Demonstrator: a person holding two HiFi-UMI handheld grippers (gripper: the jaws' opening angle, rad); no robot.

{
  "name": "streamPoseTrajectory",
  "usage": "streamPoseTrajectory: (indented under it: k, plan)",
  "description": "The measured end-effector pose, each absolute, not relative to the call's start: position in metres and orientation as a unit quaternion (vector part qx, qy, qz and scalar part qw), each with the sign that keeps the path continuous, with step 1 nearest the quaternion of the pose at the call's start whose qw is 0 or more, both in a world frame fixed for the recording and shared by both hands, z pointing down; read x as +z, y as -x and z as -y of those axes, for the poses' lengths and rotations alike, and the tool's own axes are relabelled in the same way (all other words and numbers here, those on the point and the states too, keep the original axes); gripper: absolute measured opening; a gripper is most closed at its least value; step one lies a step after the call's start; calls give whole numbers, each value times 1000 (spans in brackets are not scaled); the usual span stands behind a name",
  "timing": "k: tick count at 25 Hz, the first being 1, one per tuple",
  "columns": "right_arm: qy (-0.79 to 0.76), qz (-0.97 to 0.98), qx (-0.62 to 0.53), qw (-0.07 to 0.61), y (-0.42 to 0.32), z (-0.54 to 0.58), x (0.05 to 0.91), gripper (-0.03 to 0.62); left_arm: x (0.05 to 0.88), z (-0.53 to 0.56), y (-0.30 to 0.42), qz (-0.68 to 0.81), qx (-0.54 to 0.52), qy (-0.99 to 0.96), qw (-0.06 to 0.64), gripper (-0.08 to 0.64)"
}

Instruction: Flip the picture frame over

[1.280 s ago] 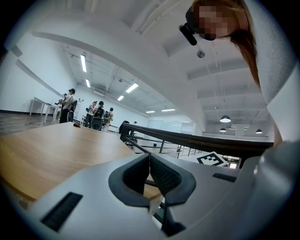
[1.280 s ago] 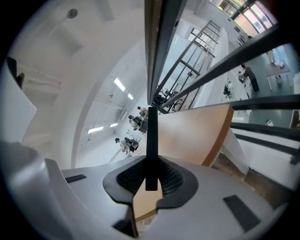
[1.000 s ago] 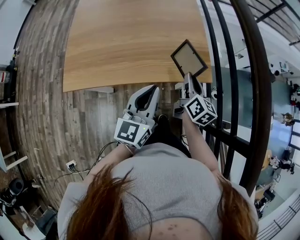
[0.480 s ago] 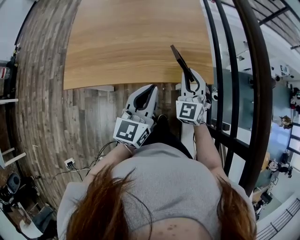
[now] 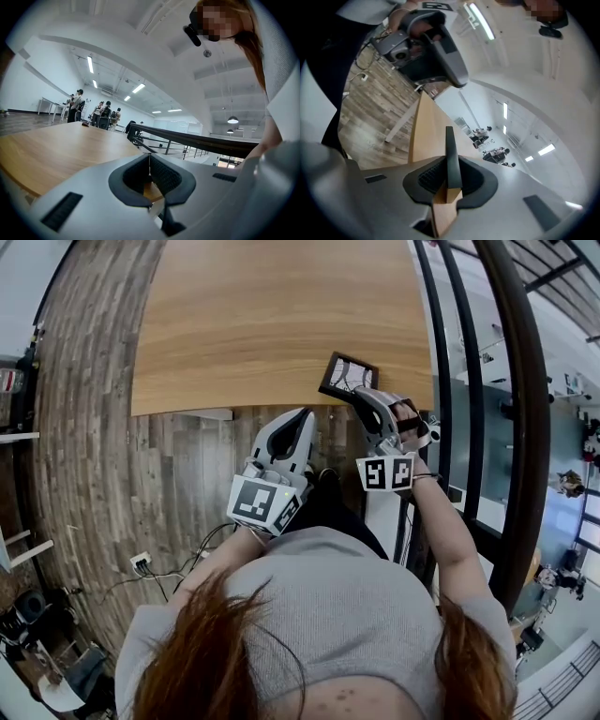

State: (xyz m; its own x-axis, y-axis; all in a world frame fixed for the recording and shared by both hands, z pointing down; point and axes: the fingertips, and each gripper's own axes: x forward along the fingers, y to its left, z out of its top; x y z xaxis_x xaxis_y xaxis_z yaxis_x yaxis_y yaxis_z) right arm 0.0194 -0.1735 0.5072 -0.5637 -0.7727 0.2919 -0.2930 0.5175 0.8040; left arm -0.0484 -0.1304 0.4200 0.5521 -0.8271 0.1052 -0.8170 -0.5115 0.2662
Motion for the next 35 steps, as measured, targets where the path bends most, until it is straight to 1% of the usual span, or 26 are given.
streamPoseTrajectory:
  k: [3, 8, 14, 20, 25, 32, 35]
  plan:
    - [-294, 809, -384, 335, -15, 162, 522, 80, 422, 130, 49, 475, -15, -868, 144, 6]
    - [-253, 814, -387, 351, -14, 148, 552, 80, 427, 129, 49, 473, -8, -868, 147, 6]
    - [-241, 806, -398, 365, -15, 148, 570, 81, 432, 128, 45, 468, -1, -871, 152, 6]
    - [-208, 787, -424, 397, -18, 146, 592, 81, 432, 124, 39, 457, 6, -877, 149, 6]
    - [-199, 778, -432, 410, -18, 145, 605, 84, 432, 123, 38, 459, 4, -875, 151, 6]
    - [-212, 790, -414, 400, -16, 150, 606, 94, 430, 122, 37, 460, 3, -875, 151, 6]
    - [-216, 786, -404, 415, -14, 157, 605, 102, 429, 122, 36, 460, 1, -875, 152, 6]
